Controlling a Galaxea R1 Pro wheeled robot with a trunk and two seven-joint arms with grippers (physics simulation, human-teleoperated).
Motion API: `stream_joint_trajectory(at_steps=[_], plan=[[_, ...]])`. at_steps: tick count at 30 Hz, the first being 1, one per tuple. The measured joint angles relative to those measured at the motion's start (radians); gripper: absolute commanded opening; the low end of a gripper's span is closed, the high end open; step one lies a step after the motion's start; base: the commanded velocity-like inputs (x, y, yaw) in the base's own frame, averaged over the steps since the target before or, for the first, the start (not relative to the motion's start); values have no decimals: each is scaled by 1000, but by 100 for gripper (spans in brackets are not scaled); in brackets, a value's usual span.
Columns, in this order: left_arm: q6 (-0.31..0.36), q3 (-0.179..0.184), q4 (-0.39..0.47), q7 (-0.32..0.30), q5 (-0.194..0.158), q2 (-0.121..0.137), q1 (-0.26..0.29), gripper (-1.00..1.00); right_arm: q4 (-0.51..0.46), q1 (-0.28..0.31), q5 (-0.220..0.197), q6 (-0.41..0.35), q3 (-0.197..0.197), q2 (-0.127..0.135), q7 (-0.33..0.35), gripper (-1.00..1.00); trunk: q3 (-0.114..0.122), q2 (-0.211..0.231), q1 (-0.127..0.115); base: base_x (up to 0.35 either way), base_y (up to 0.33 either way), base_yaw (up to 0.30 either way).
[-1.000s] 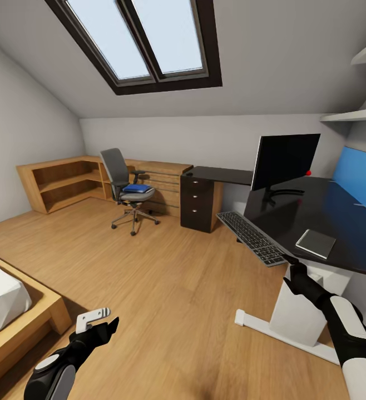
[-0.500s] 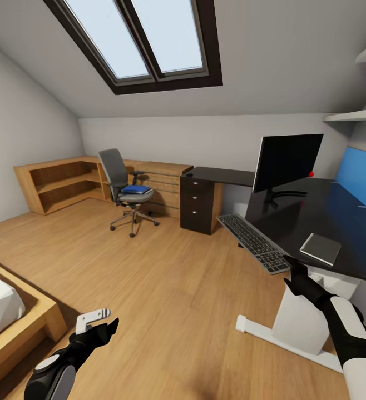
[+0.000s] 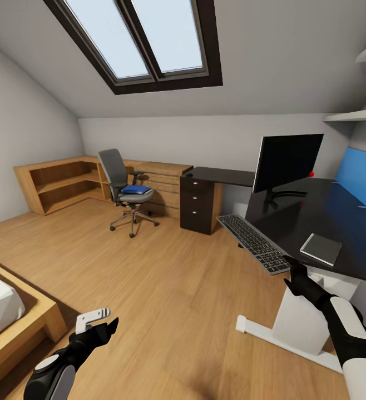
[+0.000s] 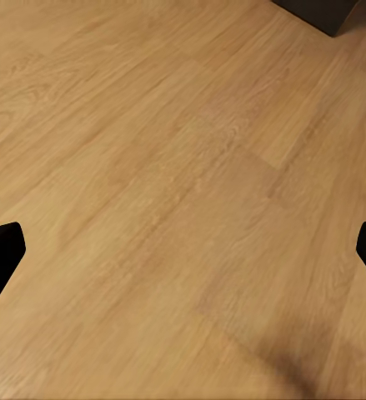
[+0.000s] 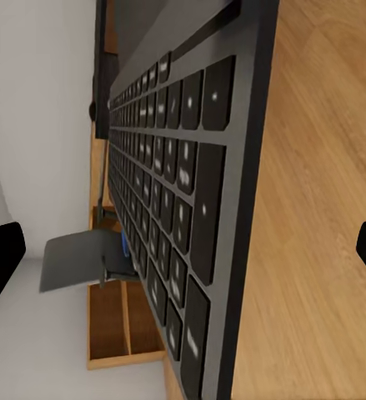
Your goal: In the bedroom, organize the workspace by keeping the computer under the desk, ensuring the monitor is on the desk, placing the keyboard on the desk next to the monitor, placing the mouse on the desk next to the keyboard, moving the folder from the swivel chair onto the desk next to the mouse, stacking the notebook on top of the folder with the pen on top of the notebook, and positioning the swivel chair next to the desk.
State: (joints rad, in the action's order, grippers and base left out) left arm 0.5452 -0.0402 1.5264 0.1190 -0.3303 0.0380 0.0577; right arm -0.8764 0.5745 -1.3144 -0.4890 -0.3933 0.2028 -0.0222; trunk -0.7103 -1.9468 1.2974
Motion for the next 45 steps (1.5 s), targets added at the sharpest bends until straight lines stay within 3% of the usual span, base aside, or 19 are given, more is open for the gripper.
stream_joint_trajectory(at_steps=[4,15,45], plan=[[1,0,7,1,-1,-2,0,100,1,0,0,1,0,0,0,100,0,0,0,0,0,0],[1,0,11,2,0,-5,0,100,1,0,2,2,1,0,0,100,-34,-77,42,0,0,0],[6,-3,8,0,0,1,0,100,1,0,2,0,2,0,-1,100,-34,-77,42,36,9,0]])
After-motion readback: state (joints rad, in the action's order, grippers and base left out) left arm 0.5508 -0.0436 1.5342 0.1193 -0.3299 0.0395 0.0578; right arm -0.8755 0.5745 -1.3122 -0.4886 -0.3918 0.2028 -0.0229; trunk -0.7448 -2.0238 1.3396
